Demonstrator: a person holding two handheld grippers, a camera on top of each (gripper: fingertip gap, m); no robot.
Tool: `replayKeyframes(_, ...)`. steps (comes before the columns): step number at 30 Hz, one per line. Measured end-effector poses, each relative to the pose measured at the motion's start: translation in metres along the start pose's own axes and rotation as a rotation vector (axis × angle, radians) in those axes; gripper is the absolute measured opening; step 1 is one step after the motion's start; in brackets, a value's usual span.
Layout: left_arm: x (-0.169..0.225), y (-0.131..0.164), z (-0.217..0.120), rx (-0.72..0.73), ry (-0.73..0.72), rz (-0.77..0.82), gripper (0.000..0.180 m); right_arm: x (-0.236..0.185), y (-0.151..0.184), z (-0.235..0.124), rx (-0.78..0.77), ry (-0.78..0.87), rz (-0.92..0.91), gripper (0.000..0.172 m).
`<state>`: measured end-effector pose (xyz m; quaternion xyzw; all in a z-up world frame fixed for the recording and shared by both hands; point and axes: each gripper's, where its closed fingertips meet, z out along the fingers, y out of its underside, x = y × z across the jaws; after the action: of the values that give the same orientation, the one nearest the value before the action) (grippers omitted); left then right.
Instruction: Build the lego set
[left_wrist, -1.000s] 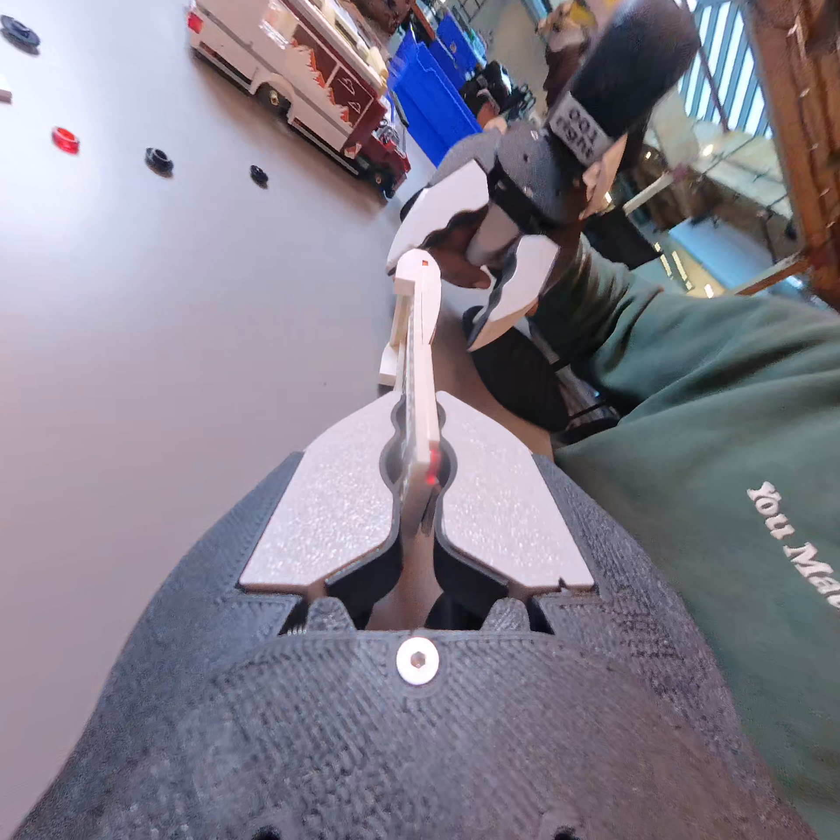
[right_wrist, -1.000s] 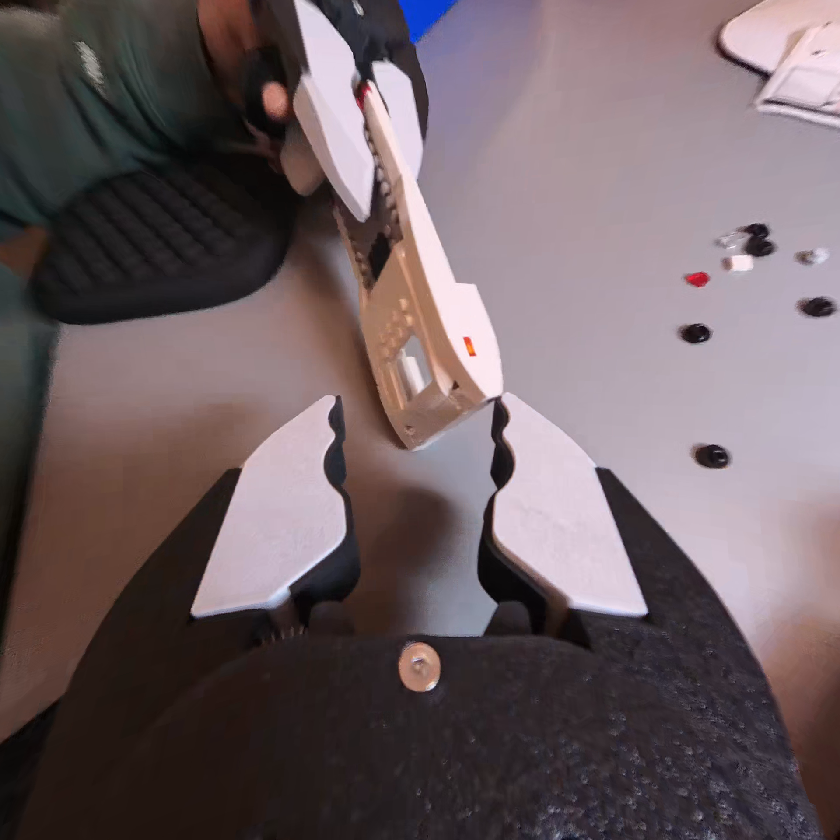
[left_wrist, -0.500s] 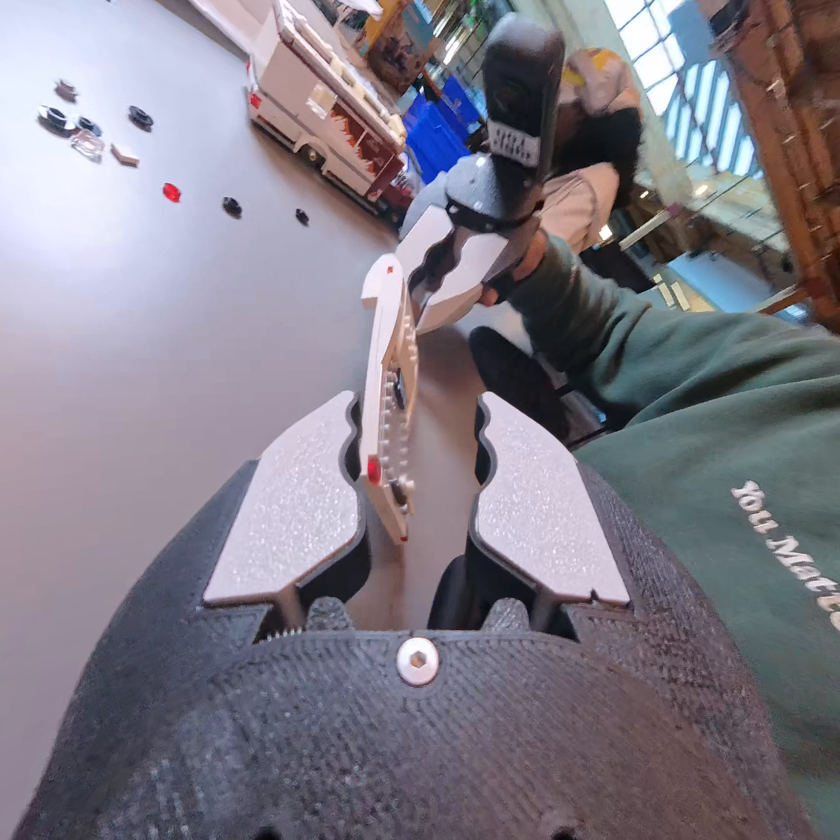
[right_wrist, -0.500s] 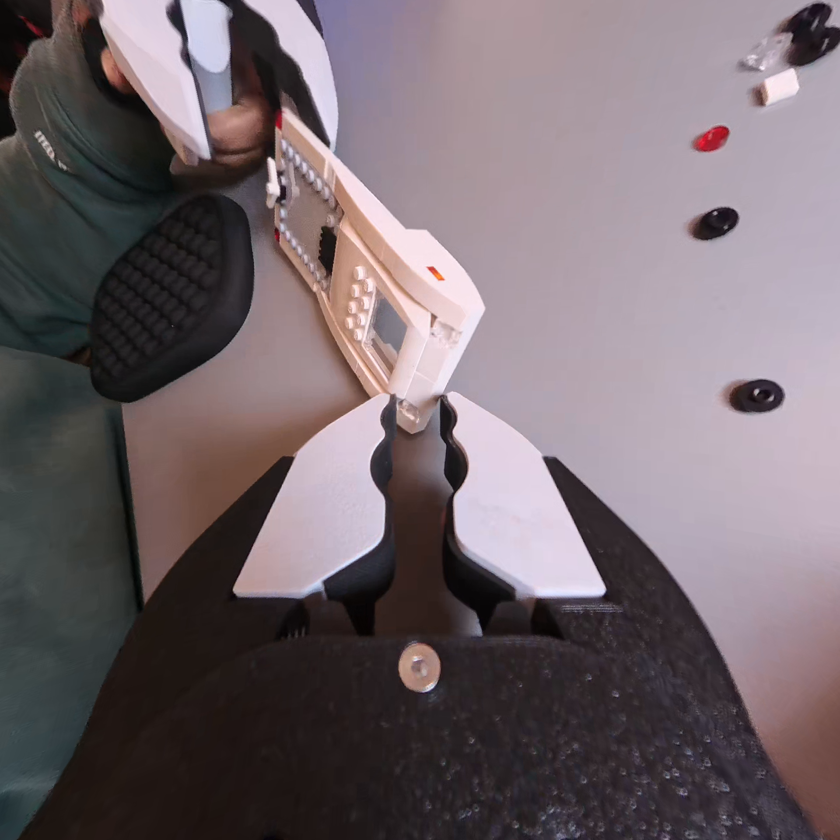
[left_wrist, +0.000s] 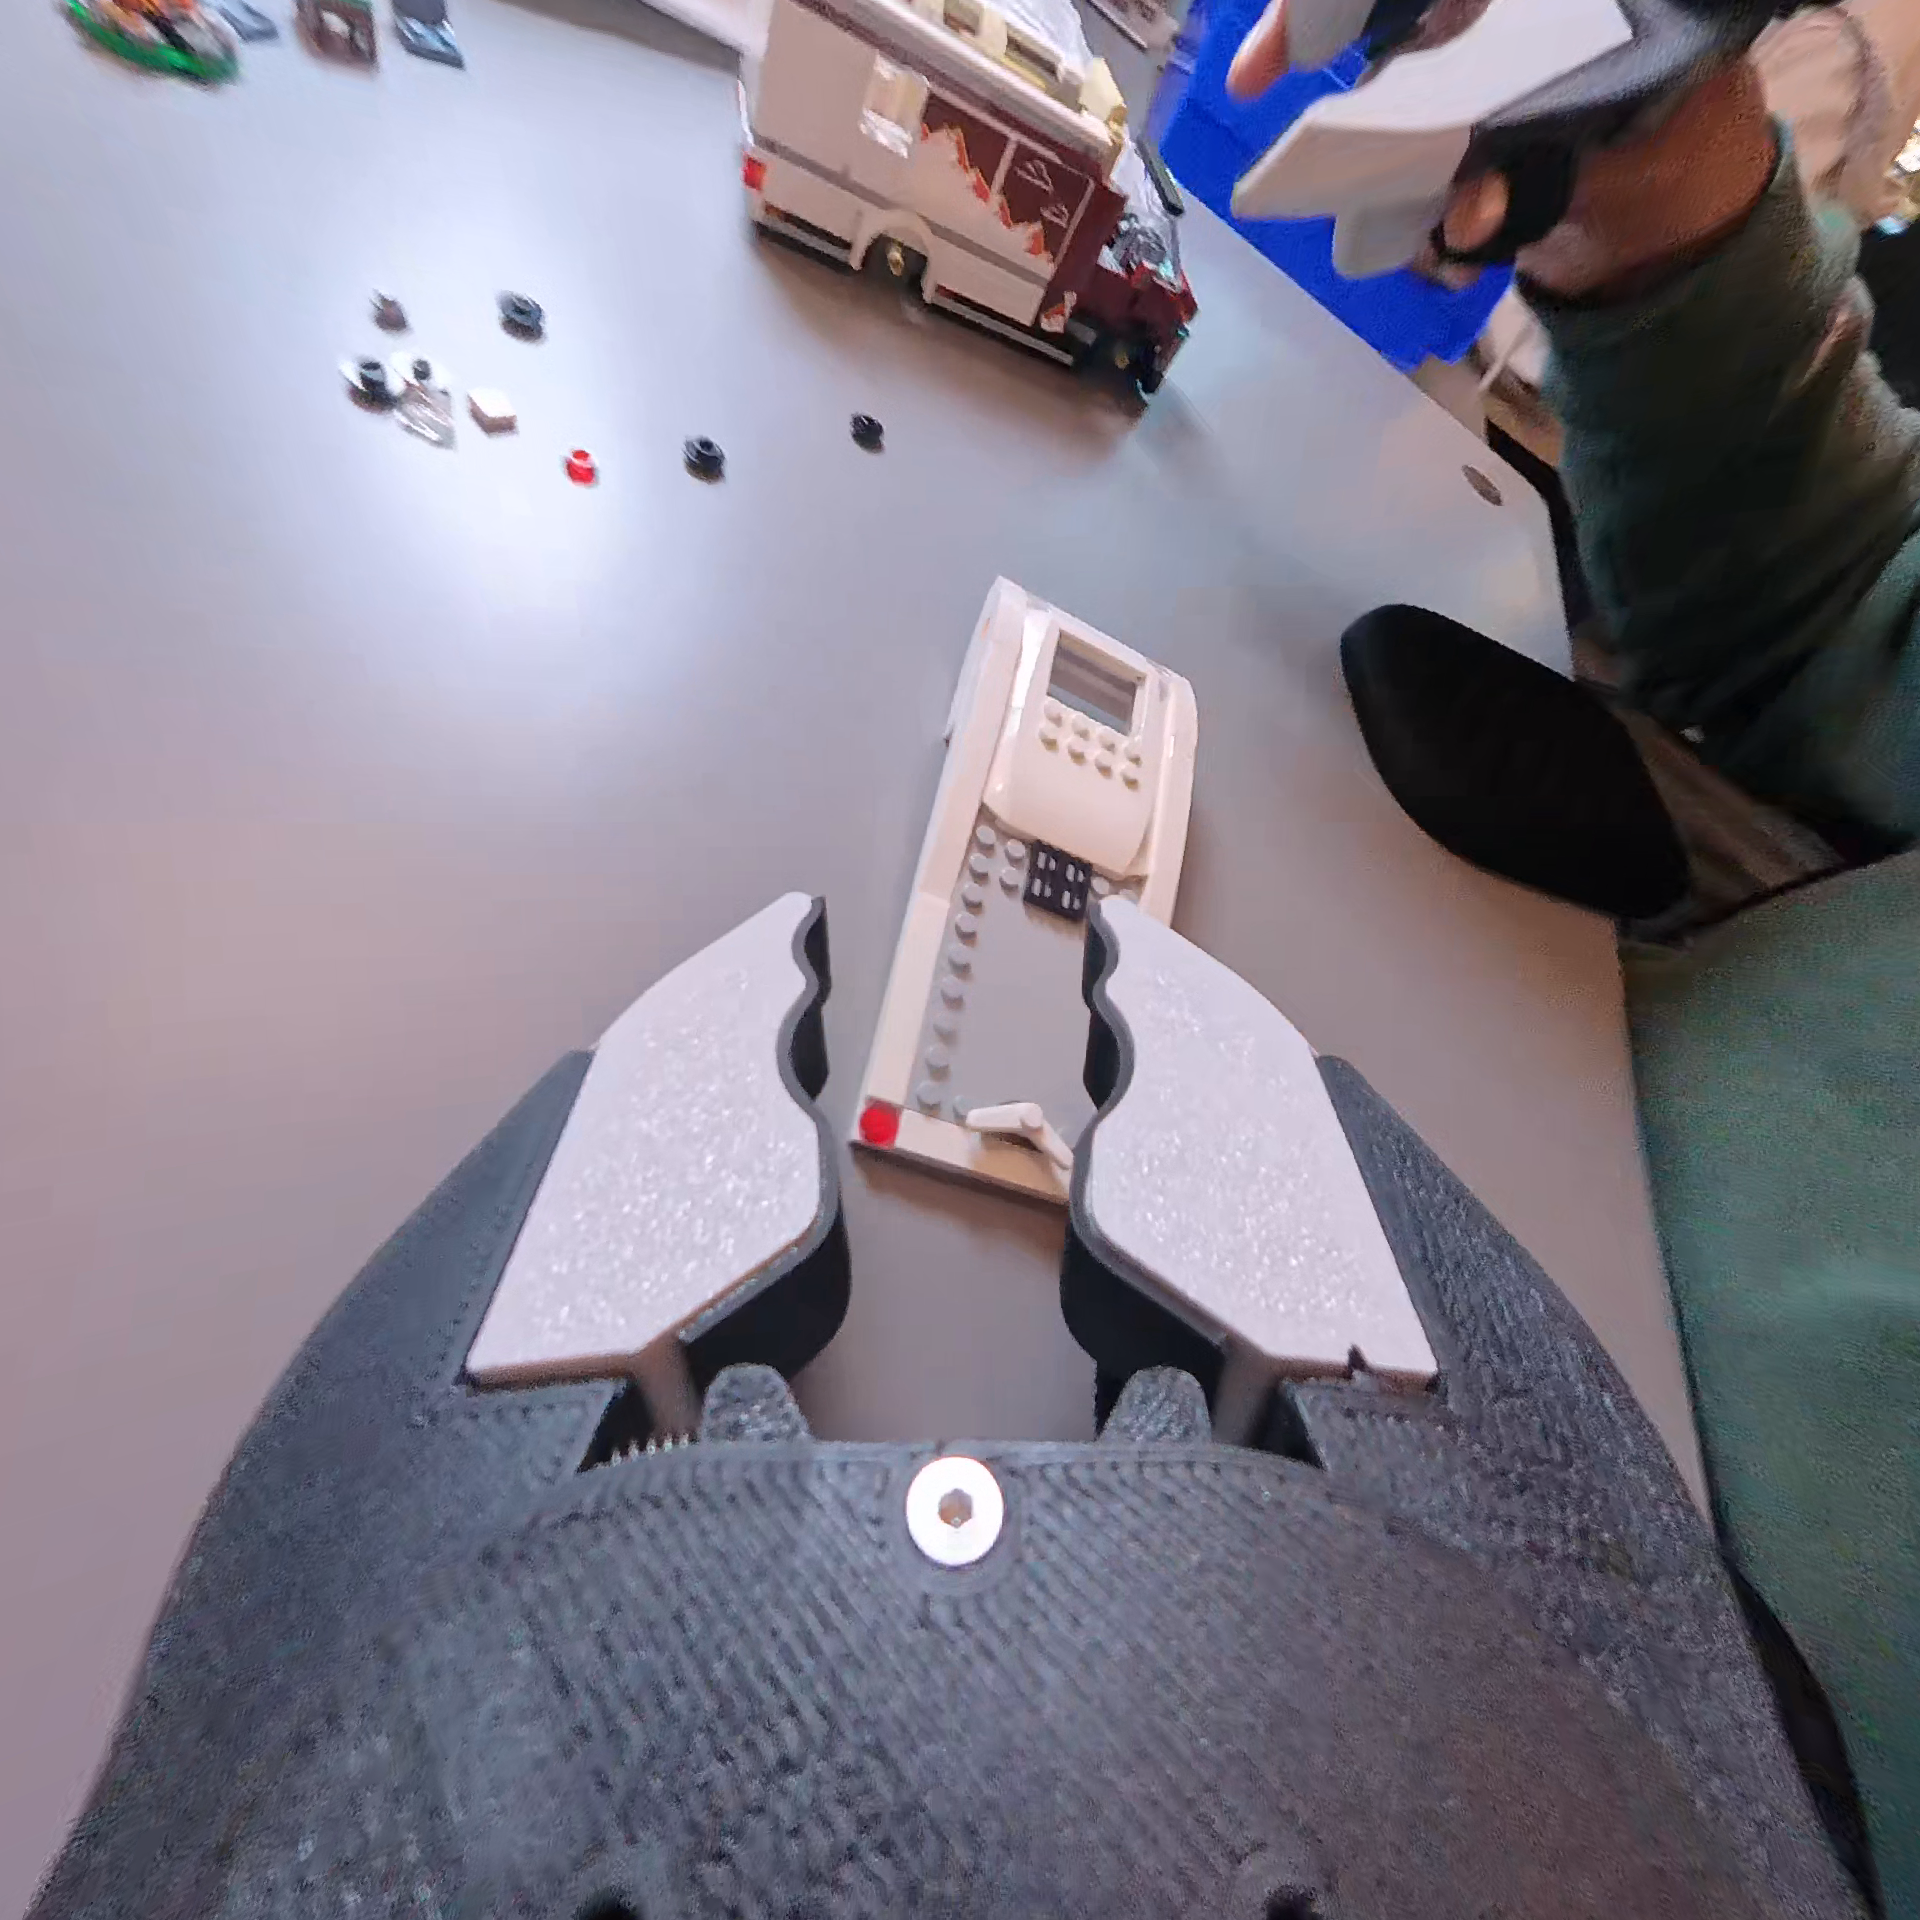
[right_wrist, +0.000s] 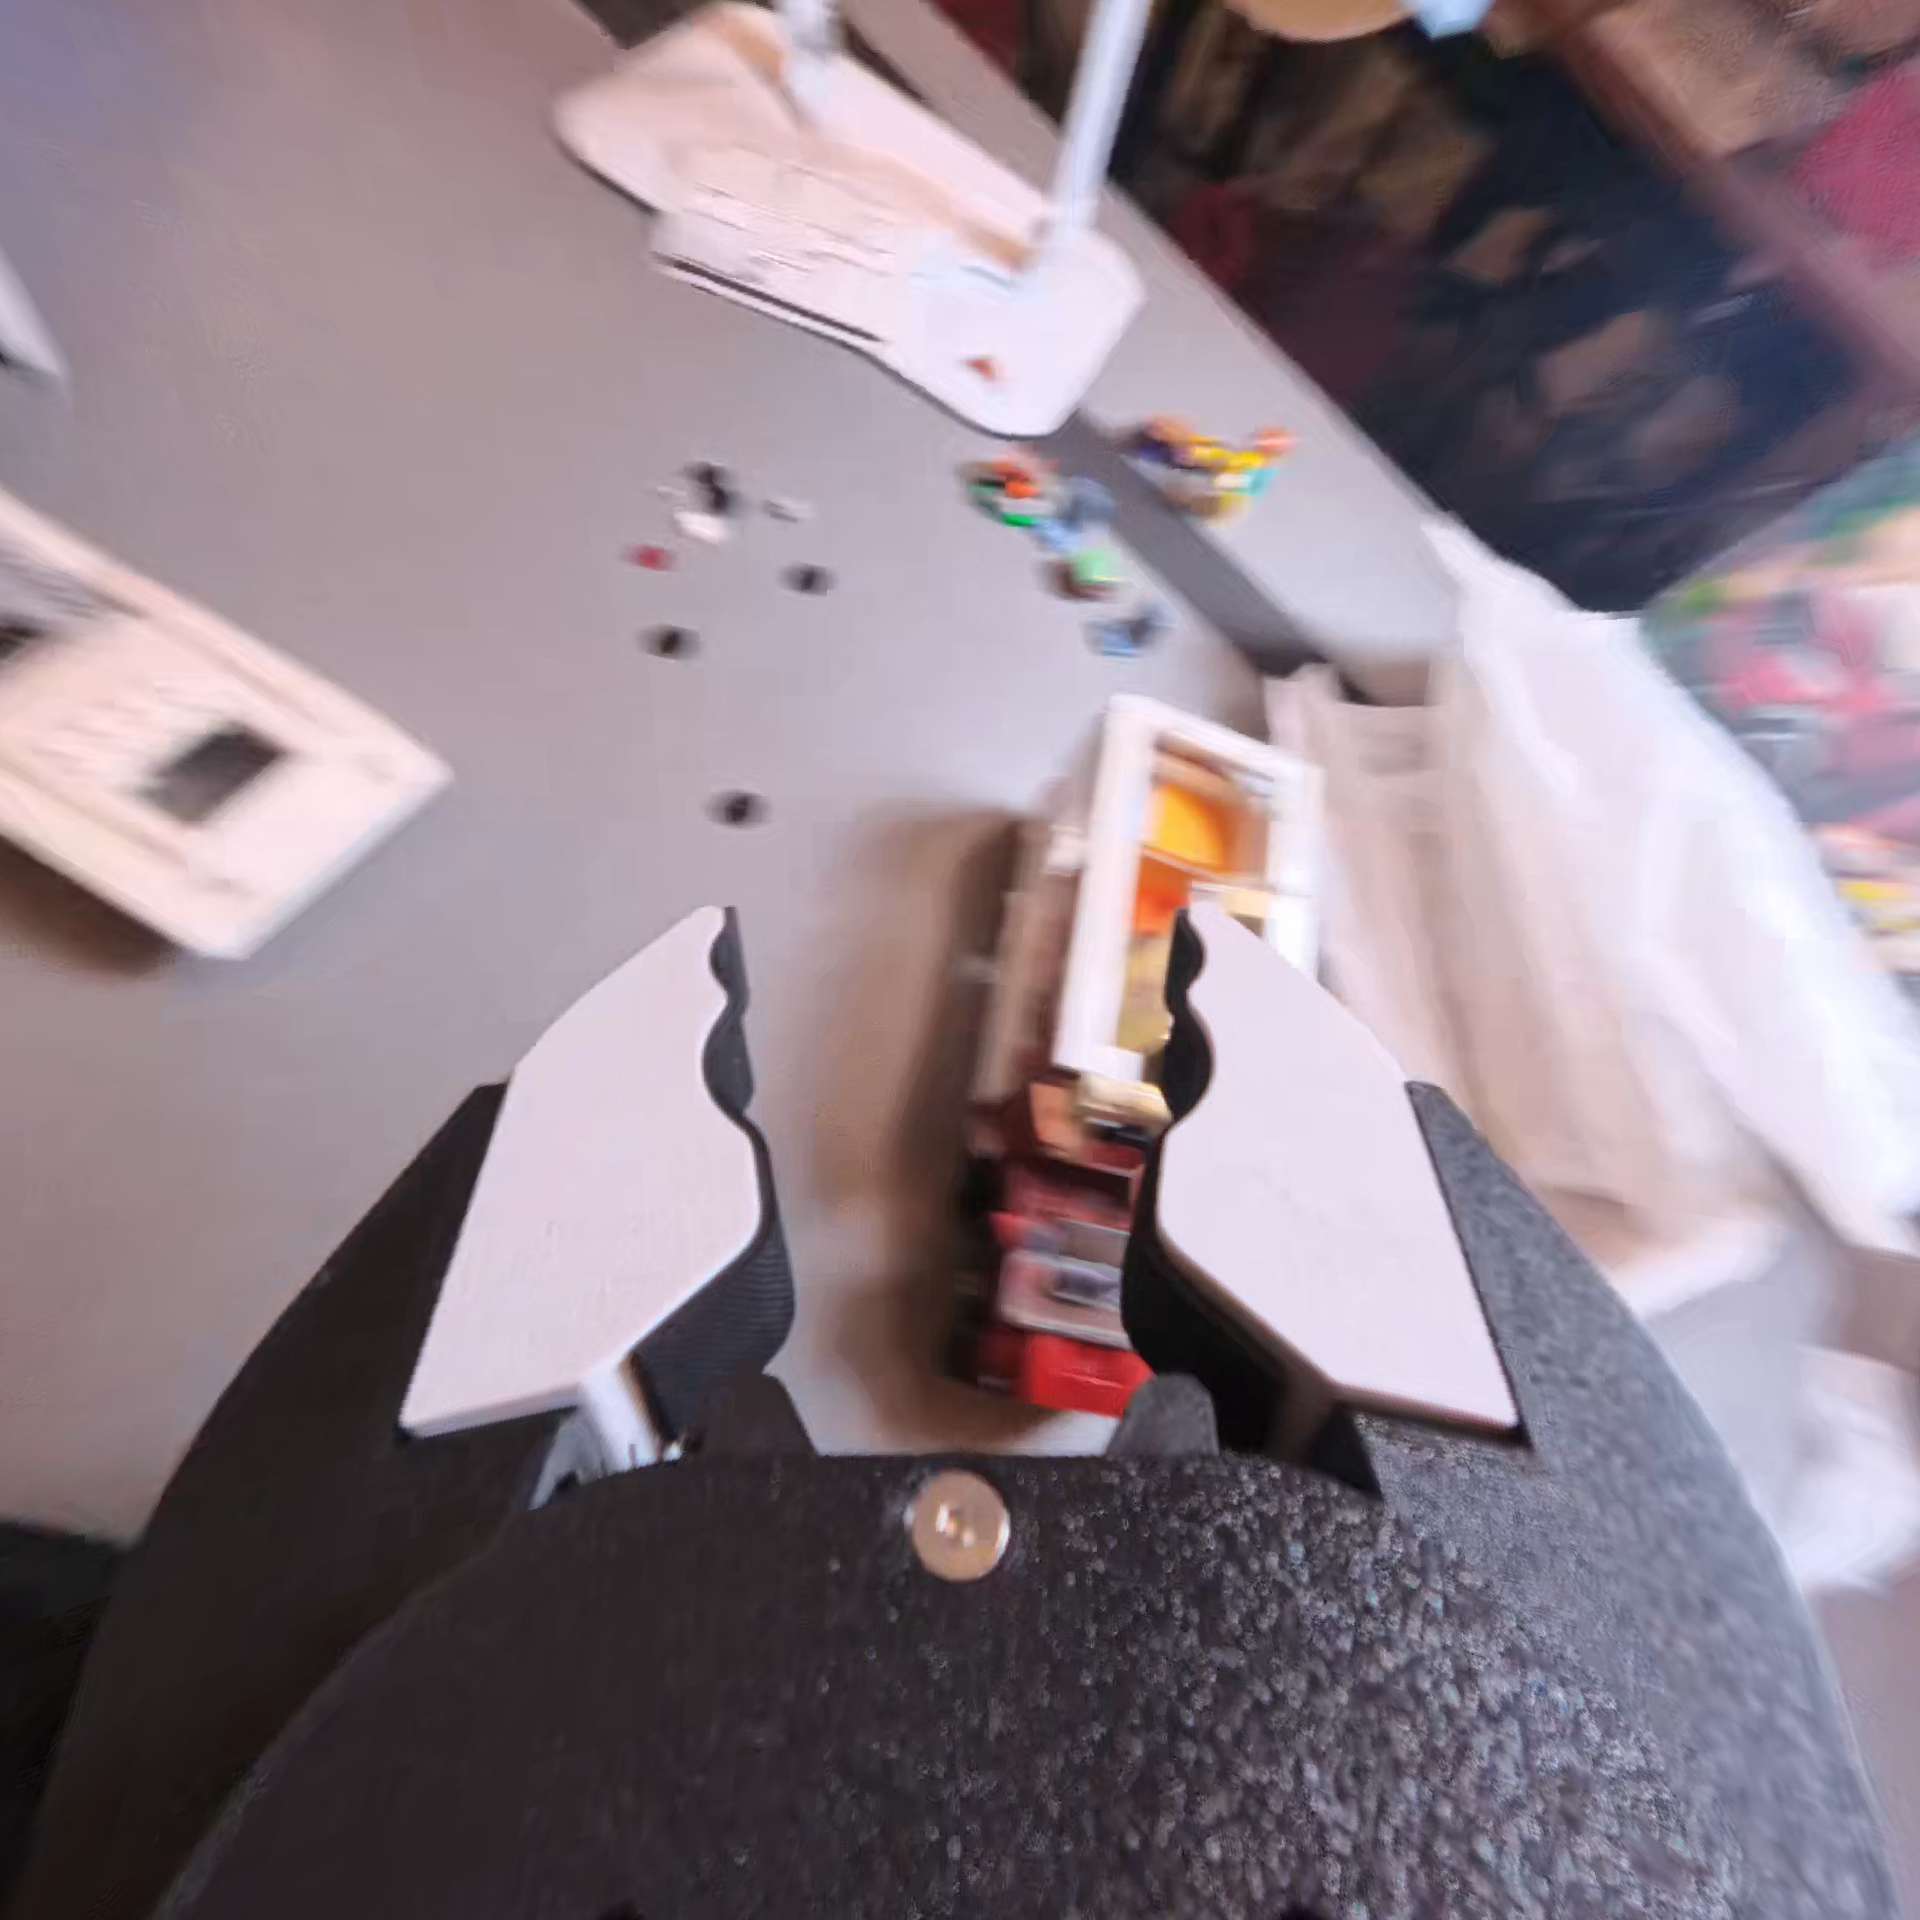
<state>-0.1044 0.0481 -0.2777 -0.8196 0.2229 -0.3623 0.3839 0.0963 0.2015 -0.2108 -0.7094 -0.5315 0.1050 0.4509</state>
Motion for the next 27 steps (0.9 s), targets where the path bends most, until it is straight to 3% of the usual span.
replayKeyframes(2,-0.004,-0.006,-0.002,0.027,-0.049,0.051,0.047,0.036,0.018,0.004,-0.112,0.049,-0.021,0.091)
replayKeyframes(5,0.001,-0.007,0.002,0.01,-0.087,0.138,0.063,0.049,0.056,0.028,-0.315,-0.064,0.04,0.103)
replayKeyframes(9,0.013,0.009,0.02,-0.135,-0.155,0.316,0.094,0.047,0.077,0.049,-0.443,-0.166,0.068,0.095)
replayKeyframes(10,0.016,0.015,0.026,-0.181,-0.156,0.34,0.098,0.041,0.08,0.051,-0.463,-0.212,0.087,0.085)
replayKeyframes(15,0.018,0.032,0.052,-0.368,-0.186,0.446,0.102,0.033,0.087,0.039,-0.512,-0.279,0.029,0.084)
replayKeyframes(21,0.02,0.029,0.057,-0.43,-0.16,0.49,0.096,-0.018,0.099,-0.007,-0.536,-0.407,-0.14,0.083)
replayKeyframes(27,0.018,0.03,0.06,-0.457,-0.104,0.468,0.098,-0.09,0.084,-0.03,-0.467,-0.526,-0.294,0.083)
